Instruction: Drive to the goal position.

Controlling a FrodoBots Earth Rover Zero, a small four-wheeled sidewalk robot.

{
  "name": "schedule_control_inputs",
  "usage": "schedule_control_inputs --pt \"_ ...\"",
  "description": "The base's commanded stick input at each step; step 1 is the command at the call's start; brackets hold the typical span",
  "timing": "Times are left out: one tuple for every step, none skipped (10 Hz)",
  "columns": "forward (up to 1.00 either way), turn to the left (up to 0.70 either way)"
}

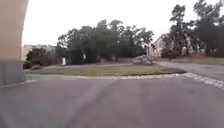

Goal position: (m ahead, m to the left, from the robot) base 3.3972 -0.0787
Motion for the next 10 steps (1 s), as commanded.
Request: schedule_control_inputs --pt "0.7 0.0" --pt "0.7 0.0" --pt "0.7 0.0" --pt "0.7 0.0" --pt "0.7 0.0" --pt "0.7 0.1" --pt "0.7 0.28" --pt "0.7 0.35" --pt "0.7 0.35" --pt "0.7 0.35"
